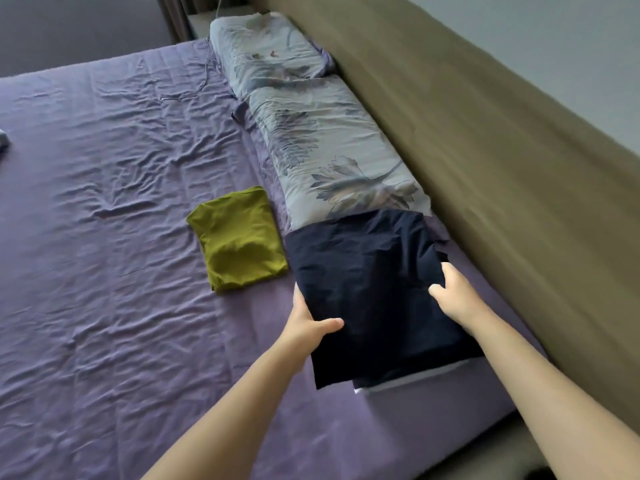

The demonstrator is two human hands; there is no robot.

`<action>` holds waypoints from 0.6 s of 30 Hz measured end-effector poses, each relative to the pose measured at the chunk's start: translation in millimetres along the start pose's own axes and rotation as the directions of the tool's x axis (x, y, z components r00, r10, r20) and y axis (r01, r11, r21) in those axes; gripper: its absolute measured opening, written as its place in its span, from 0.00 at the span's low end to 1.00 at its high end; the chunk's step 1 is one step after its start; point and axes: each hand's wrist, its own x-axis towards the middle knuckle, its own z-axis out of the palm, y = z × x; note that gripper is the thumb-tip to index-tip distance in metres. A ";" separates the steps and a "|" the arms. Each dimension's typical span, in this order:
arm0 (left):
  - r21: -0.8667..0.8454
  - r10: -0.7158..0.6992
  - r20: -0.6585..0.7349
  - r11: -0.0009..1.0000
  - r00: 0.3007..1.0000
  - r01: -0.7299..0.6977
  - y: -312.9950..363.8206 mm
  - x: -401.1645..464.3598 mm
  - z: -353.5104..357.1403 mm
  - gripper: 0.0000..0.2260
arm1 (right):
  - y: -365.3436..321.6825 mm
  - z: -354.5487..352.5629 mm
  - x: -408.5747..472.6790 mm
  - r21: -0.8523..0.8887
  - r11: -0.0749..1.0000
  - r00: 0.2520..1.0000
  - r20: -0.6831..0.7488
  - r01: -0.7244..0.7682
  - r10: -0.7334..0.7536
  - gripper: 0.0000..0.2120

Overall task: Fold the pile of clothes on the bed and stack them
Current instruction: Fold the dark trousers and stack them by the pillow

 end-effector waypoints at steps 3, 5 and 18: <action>0.027 -0.055 0.052 0.998 0.997 0.053 -1.7 8.9 29.3 0.51 | 24.3 -19.7 3.7 -0.036 0.999 0.999 -0.045 -0.010 0.008 0.14; 0.058 -0.052 0.057 0.997 0.997 0.049 -6.2 14.0 44.5 0.53 | 40.6 -28.4 5.9 -0.038 0.999 0.997 -0.071 -0.020 0.017 0.17; 0.930 0.226 0.105 0.323 0.969 -0.176 -46.9 24.7 78.5 0.45 | 84.6 -10.3 3.6 -0.411 0.911 0.955 -0.282 -0.036 -0.089 0.29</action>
